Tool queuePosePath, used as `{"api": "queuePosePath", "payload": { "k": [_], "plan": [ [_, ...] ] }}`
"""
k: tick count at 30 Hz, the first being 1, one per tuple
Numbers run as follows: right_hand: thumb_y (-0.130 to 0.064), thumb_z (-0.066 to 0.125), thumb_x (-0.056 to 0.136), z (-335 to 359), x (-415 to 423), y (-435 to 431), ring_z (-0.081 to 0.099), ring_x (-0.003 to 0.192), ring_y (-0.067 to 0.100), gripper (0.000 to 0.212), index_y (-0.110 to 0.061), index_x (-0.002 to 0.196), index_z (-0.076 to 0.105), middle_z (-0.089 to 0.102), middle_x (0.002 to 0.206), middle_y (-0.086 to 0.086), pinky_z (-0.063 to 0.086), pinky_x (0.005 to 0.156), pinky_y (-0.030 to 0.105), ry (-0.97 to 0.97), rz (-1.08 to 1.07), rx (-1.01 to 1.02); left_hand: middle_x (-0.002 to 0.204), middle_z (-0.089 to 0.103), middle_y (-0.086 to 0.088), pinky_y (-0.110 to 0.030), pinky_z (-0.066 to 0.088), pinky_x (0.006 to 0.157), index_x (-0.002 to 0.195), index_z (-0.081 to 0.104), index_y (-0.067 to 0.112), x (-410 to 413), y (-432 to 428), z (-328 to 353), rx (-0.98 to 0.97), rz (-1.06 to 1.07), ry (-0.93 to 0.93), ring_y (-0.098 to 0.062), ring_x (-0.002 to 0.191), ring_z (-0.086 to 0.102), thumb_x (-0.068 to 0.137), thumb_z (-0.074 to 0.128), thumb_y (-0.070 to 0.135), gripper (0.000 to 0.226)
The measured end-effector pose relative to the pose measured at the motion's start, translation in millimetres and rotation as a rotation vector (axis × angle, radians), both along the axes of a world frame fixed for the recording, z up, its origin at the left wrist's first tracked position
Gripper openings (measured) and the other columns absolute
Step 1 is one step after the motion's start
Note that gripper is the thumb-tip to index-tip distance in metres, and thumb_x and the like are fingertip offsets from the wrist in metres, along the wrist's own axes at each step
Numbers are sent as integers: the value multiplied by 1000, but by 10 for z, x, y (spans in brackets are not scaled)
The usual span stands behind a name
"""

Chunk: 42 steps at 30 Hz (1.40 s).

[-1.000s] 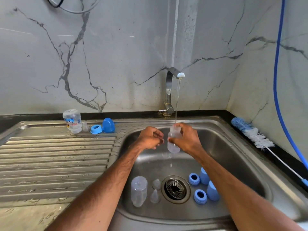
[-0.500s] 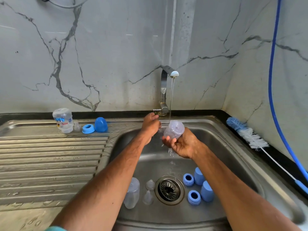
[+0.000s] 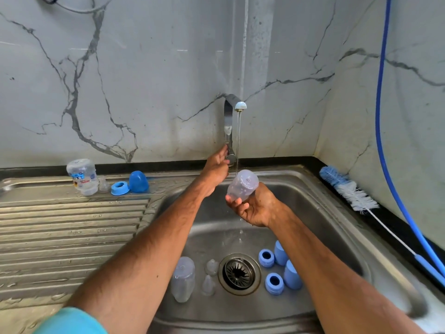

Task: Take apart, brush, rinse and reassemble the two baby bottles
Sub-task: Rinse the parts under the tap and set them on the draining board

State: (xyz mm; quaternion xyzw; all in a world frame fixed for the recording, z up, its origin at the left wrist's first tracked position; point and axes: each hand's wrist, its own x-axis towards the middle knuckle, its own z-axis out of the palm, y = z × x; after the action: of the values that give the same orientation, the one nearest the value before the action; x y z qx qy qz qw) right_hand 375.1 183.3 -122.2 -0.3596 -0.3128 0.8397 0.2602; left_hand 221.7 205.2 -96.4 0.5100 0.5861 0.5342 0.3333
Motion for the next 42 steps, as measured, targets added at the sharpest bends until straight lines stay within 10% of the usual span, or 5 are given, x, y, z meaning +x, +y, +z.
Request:
{"api": "queuePosePath", "payload": {
  "k": [10, 21, 32, 37, 42],
  "plan": [
    [-56, 37, 105, 1, -16, -16, 54, 46, 12, 62, 0, 126, 53, 63, 82, 20, 41, 35, 15, -3, 8, 27, 167, 25, -8, -18, 32, 105, 164, 14, 17, -97, -51, 223, -97, -156, 428, -19, 142, 46, 98, 42, -13, 78],
    [-61, 38, 104, 31, 10, -41, 52, 44, 9, 70, 1, 118, 67, 65, 79, 15, 40, 37, 13, -110, -47, 97, 127, 70, 3, -35, 56, 99, 135, 61, 22, 22, -747, -75, 73, -317, 115, -16, 117, 68, 94, 72, 40, 46],
    [-62, 43, 104, 40, -292, -202, 76, 101, 31, 64, -7, 124, 68, 77, 111, 17, 62, 91, 46, -344, 20, 668, 97, 76, 11, -29, 62, 74, 111, 73, 22, -448, -941, -184, 133, 141, 570, -1, 82, 71, 76, 82, 62, 54],
    [-44, 80, 88, 29, -452, -403, 76, 99, 17, 32, -25, 112, 76, 80, 105, 0, 63, 91, 47, -389, 36, 928, 99, 73, 16, -21, 57, 73, 114, 72, 23, -504, -1052, -256, 221, 168, 677, -1, 85, 69, 68, 93, 38, 53],
    [-38, 82, 87, 143, -495, -495, 74, 99, 15, 46, -17, 126, 68, 76, 112, 0, 63, 89, 40, -500, -263, 1085, 130, 66, 7, -24, 59, 83, 140, 57, 18, -603, -1288, -159, 166, 9, 647, -5, 100, 66, 66, 94, 44, 87]
  ]
}}
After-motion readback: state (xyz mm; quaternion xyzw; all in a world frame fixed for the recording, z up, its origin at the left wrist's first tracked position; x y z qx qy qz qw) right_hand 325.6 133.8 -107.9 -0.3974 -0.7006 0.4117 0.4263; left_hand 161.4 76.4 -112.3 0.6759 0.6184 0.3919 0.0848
